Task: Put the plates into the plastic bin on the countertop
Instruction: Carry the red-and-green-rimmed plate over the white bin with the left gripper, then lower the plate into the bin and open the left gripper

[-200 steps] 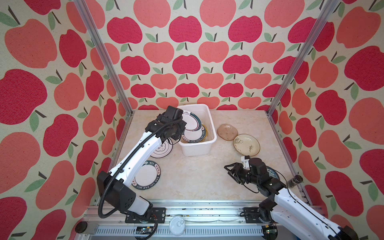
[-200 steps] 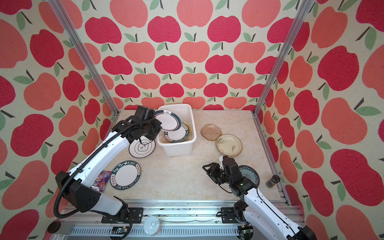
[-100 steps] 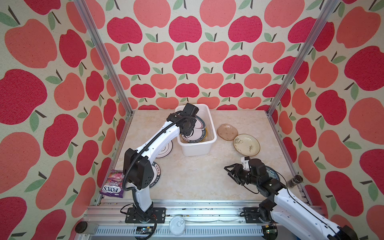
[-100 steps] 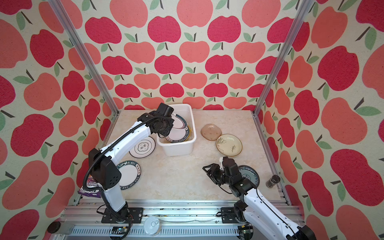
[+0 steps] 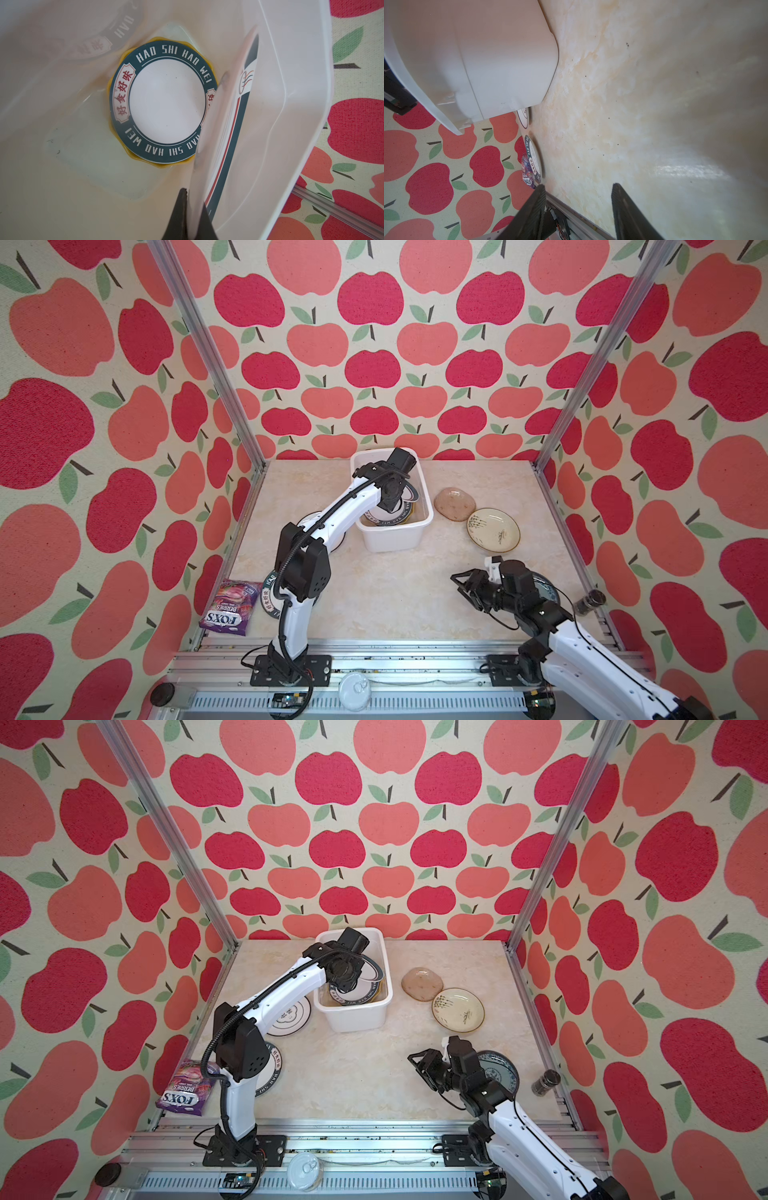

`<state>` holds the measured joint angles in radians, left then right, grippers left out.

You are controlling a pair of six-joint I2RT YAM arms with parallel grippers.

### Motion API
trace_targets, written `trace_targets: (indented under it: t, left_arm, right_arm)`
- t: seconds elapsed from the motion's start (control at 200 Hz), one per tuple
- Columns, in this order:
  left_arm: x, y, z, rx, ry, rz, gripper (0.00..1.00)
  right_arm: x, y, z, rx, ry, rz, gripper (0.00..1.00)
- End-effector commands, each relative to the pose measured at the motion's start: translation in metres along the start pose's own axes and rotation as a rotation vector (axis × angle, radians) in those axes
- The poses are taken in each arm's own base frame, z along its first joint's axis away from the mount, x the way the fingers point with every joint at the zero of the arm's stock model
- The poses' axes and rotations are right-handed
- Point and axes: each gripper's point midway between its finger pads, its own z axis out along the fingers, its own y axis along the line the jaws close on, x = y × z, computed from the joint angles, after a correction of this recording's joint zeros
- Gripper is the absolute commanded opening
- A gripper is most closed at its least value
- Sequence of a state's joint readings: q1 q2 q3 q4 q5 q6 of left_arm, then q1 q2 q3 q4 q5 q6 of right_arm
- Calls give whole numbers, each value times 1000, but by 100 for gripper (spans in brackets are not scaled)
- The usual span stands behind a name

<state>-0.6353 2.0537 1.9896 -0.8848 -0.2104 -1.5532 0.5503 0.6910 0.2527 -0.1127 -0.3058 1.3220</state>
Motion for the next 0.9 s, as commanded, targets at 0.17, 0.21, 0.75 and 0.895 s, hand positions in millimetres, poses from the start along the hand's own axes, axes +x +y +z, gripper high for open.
trace_targets:
  t: [0.17, 0.21, 0.75, 0.895]
  left_arm:
    - [-6, 15, 12, -91, -73, -30, 0]
    - [-6, 16, 14, -97, -73, -32, 0]
    - [-9, 34, 36, -139, -65, -37, 0]
    - [-10, 39, 40, -144, -58, -44, 2]
  right_arm:
    - [-2, 0, -1, -26, -1, 23, 54]
    - [-2, 0, -1, -27, -1, 25, 54]
    - [-3, -1, -4, -23, -8, 32, 54]
    - [-3, -1, -3, -22, -10, 32, 54]
